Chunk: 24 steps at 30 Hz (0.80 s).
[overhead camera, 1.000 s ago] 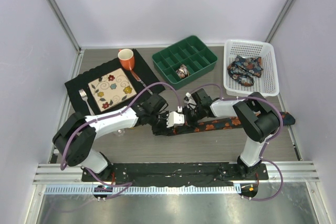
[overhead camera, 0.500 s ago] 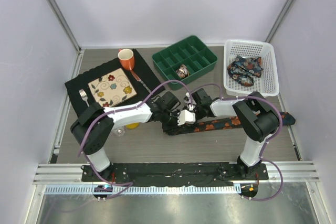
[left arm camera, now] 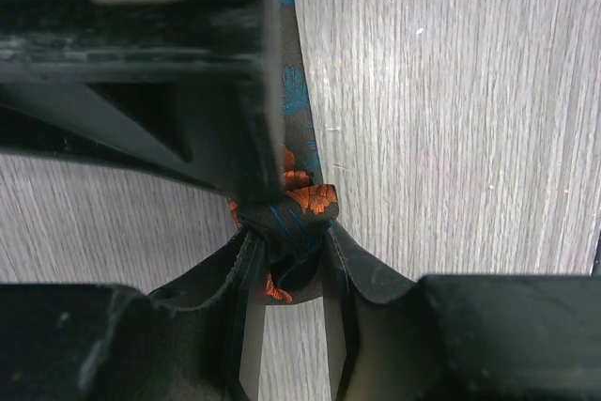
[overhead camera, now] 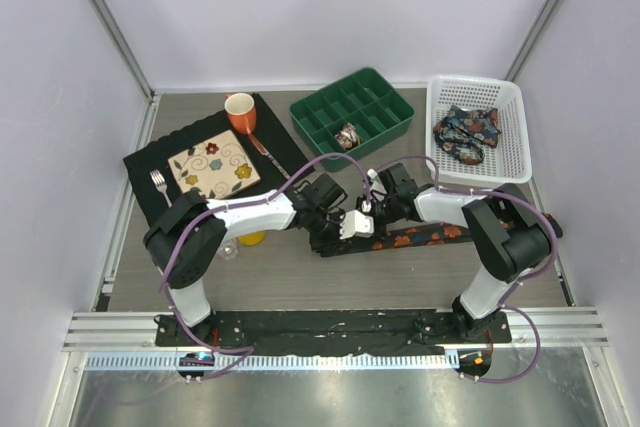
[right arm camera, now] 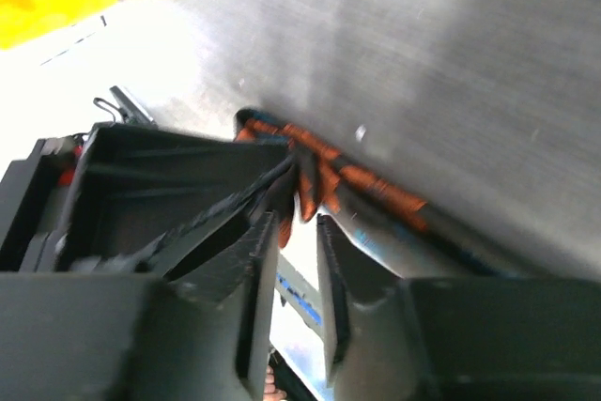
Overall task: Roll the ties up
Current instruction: Roll the tie at the center of the board.
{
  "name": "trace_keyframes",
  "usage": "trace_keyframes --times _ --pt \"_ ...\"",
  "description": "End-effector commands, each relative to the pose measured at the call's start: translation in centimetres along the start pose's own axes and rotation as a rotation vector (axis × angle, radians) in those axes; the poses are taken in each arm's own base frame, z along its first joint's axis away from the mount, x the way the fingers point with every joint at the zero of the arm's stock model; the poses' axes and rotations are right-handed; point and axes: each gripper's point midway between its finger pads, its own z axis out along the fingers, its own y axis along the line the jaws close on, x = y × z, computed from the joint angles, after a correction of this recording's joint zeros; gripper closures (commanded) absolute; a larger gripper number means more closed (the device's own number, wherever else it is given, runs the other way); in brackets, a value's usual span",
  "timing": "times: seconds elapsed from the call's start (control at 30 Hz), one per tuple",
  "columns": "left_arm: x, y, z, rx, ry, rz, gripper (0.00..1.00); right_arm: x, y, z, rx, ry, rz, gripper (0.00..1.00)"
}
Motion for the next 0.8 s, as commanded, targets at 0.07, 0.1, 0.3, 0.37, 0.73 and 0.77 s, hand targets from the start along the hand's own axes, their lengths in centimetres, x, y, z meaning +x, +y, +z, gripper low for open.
trace_keyframes --times 0.07,0.1,0.3,0.37,0.73,0.77 --pt "1.5 -0.8 0.8 0.051 0.059 -0.032 0.71 0.2 2.3 -1.7 -0.069 -0.028 -0.062 0.64" --pt "1.4 -0.9 0.9 0.055 0.059 -0.032 0.71 0.0 2.5 -1.7 -0.077 -0.029 -0.064 0.64" --pt "1.2 -0.8 1.1 0.061 0.058 -0.032 0.70 0.2 2.6 -0.9 -0.111 0.010 -0.080 0.63" --pt "1.3 -0.8 1.1 0.065 0.060 -0.036 0.71 0.0 2.1 -0.2 -0.101 0.016 -0.077 0.64" --pt "1.5 -1.1 1.1 0.075 0.062 -0.030 0.70 -0.5 0.2 0.6 -0.037 0.004 -0.078 0.91" --pt "1.5 -1.1 1.2 0.077 0.062 -0.031 0.70 -0.8 0.0 0.4 -0.031 -0.006 -0.075 0.99"
